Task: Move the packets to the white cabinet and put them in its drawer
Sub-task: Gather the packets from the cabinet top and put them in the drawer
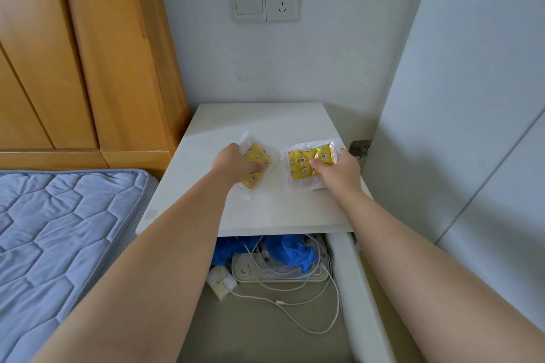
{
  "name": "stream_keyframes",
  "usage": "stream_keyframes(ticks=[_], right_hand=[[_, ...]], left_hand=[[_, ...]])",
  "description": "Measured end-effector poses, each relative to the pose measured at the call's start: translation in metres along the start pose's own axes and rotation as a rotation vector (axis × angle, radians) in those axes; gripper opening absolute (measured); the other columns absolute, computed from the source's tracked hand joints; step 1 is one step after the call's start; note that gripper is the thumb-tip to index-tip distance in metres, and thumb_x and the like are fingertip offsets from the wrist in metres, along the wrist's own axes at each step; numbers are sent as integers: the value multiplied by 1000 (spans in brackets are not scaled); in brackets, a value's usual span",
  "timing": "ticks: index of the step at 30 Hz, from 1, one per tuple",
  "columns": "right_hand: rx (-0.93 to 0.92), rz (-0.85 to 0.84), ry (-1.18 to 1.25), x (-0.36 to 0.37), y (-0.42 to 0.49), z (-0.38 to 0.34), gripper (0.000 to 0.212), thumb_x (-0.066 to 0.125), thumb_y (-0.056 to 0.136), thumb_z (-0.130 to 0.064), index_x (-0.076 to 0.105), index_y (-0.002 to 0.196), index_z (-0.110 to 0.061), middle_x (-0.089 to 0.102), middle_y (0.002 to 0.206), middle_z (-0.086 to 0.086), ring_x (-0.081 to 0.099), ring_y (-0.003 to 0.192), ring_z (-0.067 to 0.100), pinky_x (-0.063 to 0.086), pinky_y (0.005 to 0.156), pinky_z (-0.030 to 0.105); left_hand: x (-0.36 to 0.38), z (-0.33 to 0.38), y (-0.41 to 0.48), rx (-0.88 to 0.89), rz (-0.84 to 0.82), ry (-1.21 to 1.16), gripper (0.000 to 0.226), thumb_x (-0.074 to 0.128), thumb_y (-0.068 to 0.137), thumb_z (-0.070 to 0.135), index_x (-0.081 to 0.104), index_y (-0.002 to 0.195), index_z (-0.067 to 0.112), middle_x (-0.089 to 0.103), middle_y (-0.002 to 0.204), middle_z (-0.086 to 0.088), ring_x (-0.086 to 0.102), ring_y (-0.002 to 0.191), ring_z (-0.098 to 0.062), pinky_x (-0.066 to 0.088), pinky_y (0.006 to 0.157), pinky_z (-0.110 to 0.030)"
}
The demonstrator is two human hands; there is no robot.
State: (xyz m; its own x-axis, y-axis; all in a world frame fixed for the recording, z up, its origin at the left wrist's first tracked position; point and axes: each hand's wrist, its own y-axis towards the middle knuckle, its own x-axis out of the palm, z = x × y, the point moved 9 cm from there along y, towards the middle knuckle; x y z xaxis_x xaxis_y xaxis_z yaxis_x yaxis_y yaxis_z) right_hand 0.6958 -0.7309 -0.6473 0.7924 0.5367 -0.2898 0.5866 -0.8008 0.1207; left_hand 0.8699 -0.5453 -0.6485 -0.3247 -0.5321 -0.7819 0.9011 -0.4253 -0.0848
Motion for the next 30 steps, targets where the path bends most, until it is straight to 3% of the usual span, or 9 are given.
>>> stream_keyframes(ticks=[5,10,13,17,26,30], right_hand=[[39,-88,-66,2,-23,0,28,75,79,-25,61,98,-11,68,96,2,65,88,17,51,77,30],[61,-133,-76,-13,-64,1,31,75,80,-25,60,102,-11,67,100,2,64,91,18,47,72,26],[95,-168,-49,-23,-89,4,35,75,80,-23,60,107,-9,68,104,3,64,95,18,50,78,28],[125,-273,-41,-33,-125,15,30,74,82,-18,60,107,-9,69,101,3,67,92,16,53,79,29],[200,-712,-309,-19,-186,62,13,69,86,-17,61,96,-19,70,107,6,68,95,20,53,91,39],[142,-994,-660,-4,-212,78,22,62,91,-26,59,101,-7,69,102,9,66,85,22,54,79,33]], left_hand=[[13,-10,-39,-4,-10,-185,52,69,84,42,49,122,12,61,107,-4,62,95,-23,54,84,-38],[21,-4,-94,45,-56,-241,36,64,88,37,52,114,16,62,101,-1,61,87,-19,48,68,-30],[20,-4,-130,76,-45,-269,27,61,90,35,48,107,19,58,93,4,58,79,-14,44,59,-26],[39,-27,-178,63,-77,-350,26,58,92,36,47,110,22,59,95,6,60,84,-15,46,63,-27],[97,-116,-232,-134,-202,-455,30,56,94,35,56,119,17,66,102,1,65,88,-16,49,65,-26],[97,-125,-223,-166,-233,-507,26,53,96,37,54,115,20,66,101,2,65,89,-17,50,74,-31]])
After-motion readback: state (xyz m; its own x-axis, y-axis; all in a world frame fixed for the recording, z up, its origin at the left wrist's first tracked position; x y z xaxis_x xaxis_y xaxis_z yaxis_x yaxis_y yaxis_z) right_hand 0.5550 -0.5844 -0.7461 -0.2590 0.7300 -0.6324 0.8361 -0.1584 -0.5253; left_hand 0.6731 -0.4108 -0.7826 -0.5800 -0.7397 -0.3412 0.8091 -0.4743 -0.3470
